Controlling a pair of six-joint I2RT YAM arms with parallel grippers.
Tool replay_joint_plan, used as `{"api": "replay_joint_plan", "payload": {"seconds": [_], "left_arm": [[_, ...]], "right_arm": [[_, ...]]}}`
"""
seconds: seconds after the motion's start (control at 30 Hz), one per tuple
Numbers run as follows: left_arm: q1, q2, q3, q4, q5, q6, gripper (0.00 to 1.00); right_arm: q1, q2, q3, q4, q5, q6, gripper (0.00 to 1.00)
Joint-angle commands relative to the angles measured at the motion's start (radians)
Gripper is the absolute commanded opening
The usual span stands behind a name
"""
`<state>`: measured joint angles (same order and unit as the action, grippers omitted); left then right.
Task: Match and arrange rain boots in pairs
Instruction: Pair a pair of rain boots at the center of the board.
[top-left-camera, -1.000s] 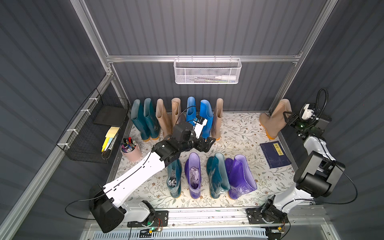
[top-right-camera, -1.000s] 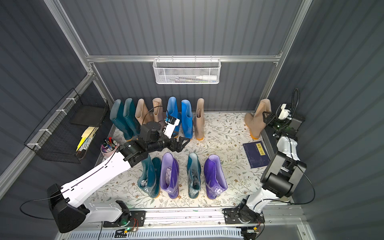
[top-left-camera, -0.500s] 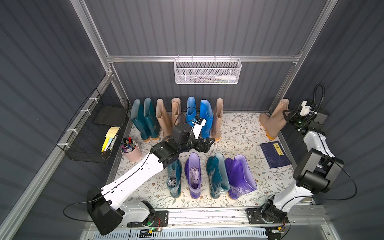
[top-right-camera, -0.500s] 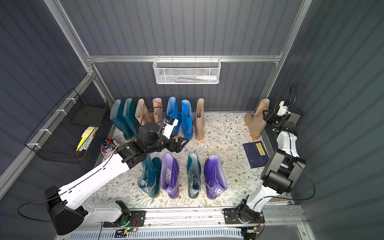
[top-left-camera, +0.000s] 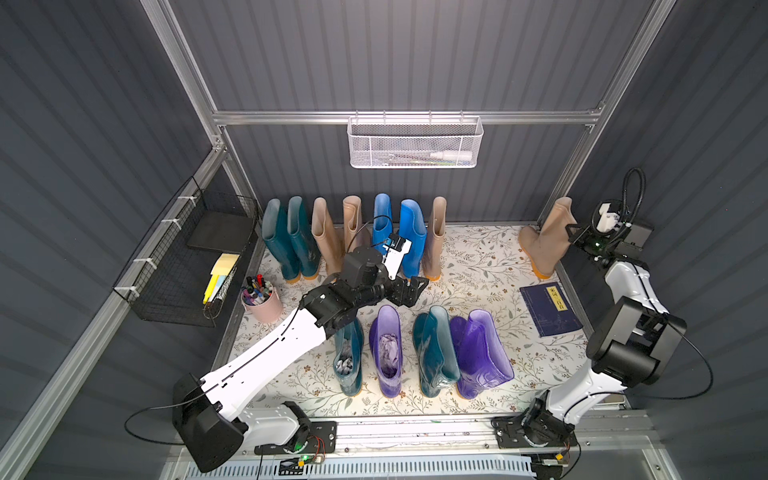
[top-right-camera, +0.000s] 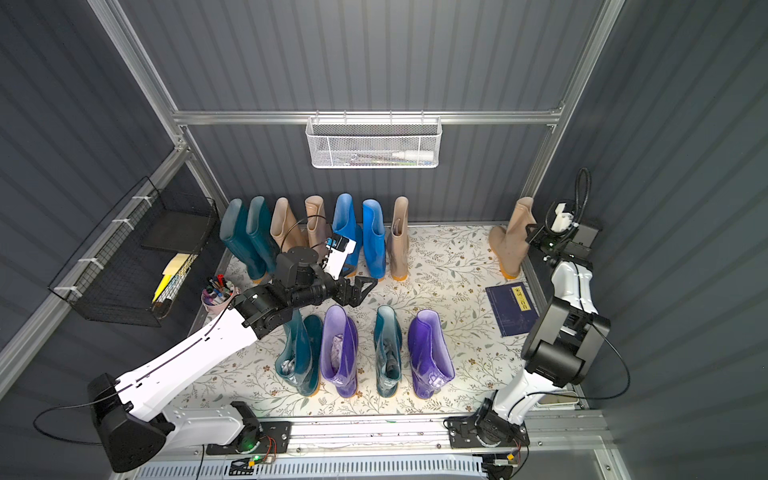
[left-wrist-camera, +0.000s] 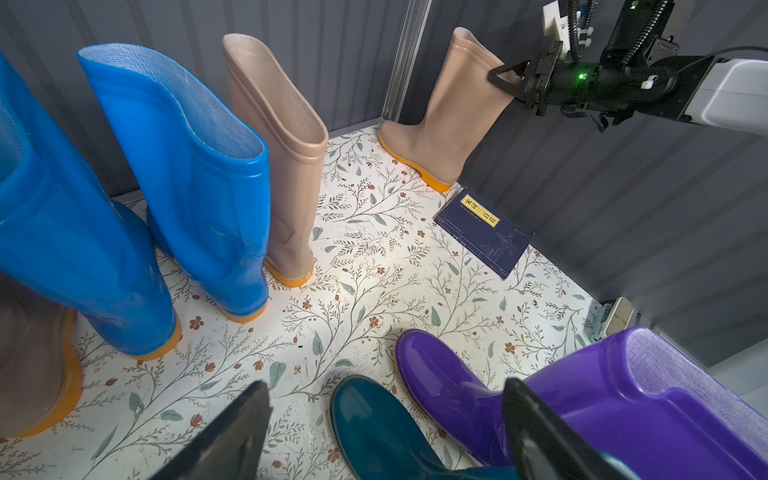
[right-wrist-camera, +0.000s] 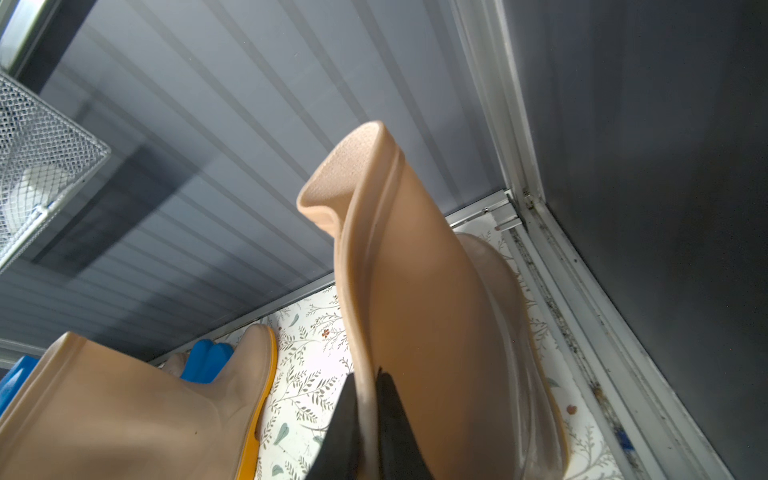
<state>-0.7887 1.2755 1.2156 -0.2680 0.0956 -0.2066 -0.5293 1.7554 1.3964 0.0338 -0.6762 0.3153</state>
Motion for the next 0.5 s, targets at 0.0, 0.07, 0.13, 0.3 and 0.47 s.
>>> {"api": "replay_joint_plan", "payload": {"seconds": [0.0,0.07,0.13,0.3,0.47], "left_arm": [[0.000,-0.019,-0.011,0.016,-0.010,-0.013,0.89],[0.000,-0.017,-0.013,0.019,-0.008,-0.014,0.89],[0.000,-0.015,-0.011,0.022,-0.005,-0.012,0.89],[0.000,-0.001,0.005,0.012,0.003,0.003,0.89],[0.000,0.020,0.035,-0.011,0.007,0.024,0.89]], "right_arm": [[0.019,0.006,0.031,0.008,-0.055,0.006,0.06],[0.026,0.003,0.036,0.008,-0.069,0.017,0.04],[0.035,-0.002,0.036,0.010,-0.078,0.024,0.03],[0.069,-0.008,0.033,0.045,-0.093,0.060,0.02],[0.133,0.011,0.039,0.071,-0.092,0.082,0.02]]}}
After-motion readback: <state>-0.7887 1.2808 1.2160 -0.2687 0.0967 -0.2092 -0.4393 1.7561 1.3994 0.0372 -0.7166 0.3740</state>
